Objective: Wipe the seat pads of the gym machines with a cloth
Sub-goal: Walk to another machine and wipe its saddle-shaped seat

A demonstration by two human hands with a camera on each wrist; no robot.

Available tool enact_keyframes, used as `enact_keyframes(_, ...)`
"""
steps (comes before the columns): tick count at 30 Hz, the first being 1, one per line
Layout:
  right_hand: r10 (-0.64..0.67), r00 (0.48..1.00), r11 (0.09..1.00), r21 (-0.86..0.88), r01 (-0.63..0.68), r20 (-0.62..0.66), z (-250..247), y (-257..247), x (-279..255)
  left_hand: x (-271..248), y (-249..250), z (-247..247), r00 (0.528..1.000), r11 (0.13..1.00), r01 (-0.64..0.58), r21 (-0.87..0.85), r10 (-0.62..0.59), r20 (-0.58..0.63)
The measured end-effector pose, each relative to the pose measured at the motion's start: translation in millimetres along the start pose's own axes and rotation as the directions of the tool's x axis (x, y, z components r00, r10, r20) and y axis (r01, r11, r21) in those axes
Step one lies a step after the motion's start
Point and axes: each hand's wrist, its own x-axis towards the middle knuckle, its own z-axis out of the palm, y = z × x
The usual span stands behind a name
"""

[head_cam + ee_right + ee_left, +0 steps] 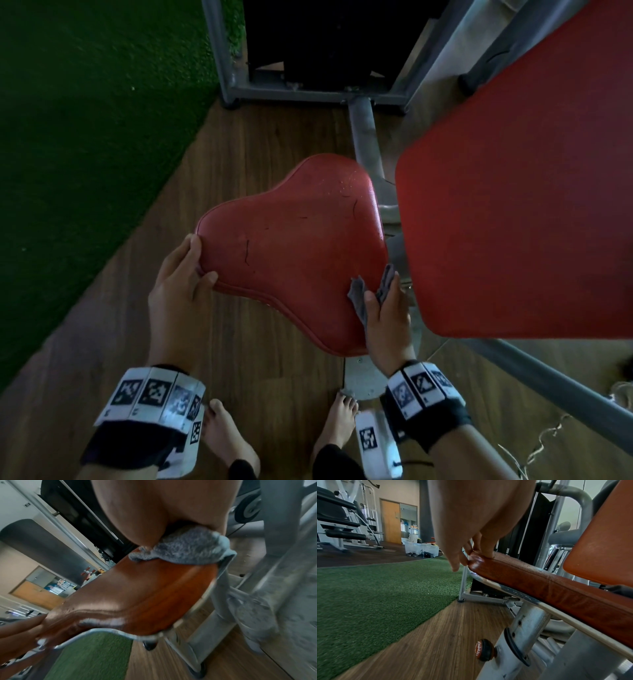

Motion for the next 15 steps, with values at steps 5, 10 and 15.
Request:
enact_keyframes(5, -0.007, 1.000, 0.994, -0.110, 0.005, -0.018, -3.1, -41.4, 60.6, -1.1, 0.3, 1.4, 0.999, 0.998, 0.035, -0.058, -0.035, -0.003)
enact_keyframes(10, 0.056, 0.998, 0.991, -0.124, -0.051, 0.037, -7.9, -60.3, 83.3, -1.0, 1.0, 0.4, 0.999, 0.996, 0.036, -0.077, -0.035, 0.012)
enact_keyframes(15, -0.025, 0.999, 0.995, -0.101, 0.027, 0.021, -6.3, -42.2, 58.6, -0.2, 1.0, -1.8, 0.999, 0.998, 0.035, -0.043, -0.034, 0.027)
